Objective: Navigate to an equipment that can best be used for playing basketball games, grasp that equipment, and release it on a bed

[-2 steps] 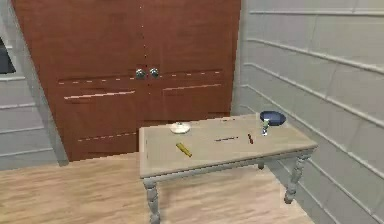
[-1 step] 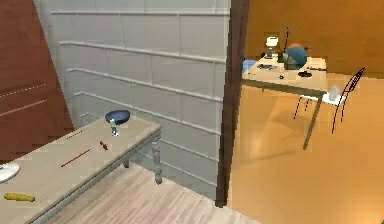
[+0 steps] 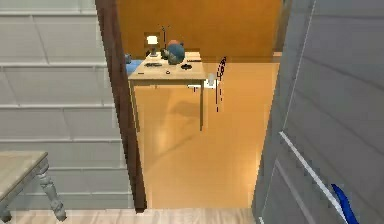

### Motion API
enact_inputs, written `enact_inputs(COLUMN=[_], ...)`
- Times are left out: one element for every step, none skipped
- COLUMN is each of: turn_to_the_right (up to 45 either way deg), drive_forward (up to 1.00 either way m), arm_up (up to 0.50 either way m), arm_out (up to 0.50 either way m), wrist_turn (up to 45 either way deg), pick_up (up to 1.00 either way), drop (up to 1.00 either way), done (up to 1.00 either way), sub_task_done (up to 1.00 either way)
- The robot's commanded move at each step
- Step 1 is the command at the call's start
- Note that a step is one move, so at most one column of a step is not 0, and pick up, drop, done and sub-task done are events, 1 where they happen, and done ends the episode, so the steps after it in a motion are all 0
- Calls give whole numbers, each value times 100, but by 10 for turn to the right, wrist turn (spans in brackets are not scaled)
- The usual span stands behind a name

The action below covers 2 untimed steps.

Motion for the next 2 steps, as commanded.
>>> enact_inputs(turn_to_the_right=[0,0], drive_forward=[60,90], arm_up=[0,0], arm_out=[0,0], wrist_turn=[0,0], pick_up=[0,0], drop=[0,0], done=[0,0], sub_task_done=[0,0])
